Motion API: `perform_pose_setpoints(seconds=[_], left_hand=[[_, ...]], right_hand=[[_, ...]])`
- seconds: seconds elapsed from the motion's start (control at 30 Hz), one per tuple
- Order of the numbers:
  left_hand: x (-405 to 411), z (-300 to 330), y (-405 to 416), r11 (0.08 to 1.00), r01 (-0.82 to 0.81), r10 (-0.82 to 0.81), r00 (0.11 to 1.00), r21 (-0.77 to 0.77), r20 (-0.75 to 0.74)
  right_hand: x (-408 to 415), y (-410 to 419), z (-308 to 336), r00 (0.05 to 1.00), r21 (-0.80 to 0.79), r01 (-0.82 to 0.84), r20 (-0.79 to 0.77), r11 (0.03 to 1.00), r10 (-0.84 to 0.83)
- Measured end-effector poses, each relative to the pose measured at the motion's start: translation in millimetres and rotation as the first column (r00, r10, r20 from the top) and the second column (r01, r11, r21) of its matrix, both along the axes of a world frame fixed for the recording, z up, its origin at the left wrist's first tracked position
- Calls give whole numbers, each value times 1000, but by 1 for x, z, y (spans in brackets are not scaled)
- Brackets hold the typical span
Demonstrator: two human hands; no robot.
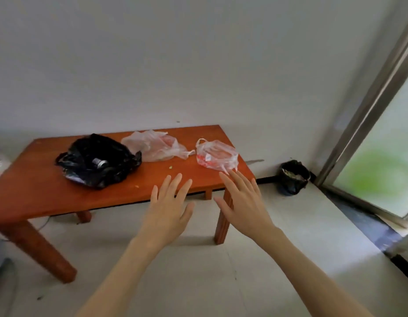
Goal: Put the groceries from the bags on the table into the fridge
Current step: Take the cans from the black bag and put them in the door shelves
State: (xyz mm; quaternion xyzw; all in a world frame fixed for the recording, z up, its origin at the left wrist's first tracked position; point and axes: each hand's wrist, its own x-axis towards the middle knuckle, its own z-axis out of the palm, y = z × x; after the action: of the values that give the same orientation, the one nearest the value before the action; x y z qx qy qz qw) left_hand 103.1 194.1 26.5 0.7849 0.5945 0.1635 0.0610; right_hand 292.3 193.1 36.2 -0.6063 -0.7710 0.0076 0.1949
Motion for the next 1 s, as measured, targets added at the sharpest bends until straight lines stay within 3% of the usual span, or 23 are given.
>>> perform_pose_setpoints(seconds=[0.3, 0.63, 0.77, 1.0], left_hand=[[-153, -20, 71, 964, -260, 256, 965, -57, -64], [-270, -46, 183, 937, -314, 305, 949, -155, -80], [-313, -71, 226, 929, -284, 271, 959, -238, -85], [-383, -106, 340, 979, -99, 87, 994, -179, -70]], right_hand=[[-147, 121, -29, 966, -147, -259, -65, 955, 252], [-258, 251, -43, 929, -227, -367, -130, 902, 345], [-294, 294, -67, 931, -290, -364, -125, 885, 342], [-371, 377, -111, 951, -357, -305, -164, 883, 262]])
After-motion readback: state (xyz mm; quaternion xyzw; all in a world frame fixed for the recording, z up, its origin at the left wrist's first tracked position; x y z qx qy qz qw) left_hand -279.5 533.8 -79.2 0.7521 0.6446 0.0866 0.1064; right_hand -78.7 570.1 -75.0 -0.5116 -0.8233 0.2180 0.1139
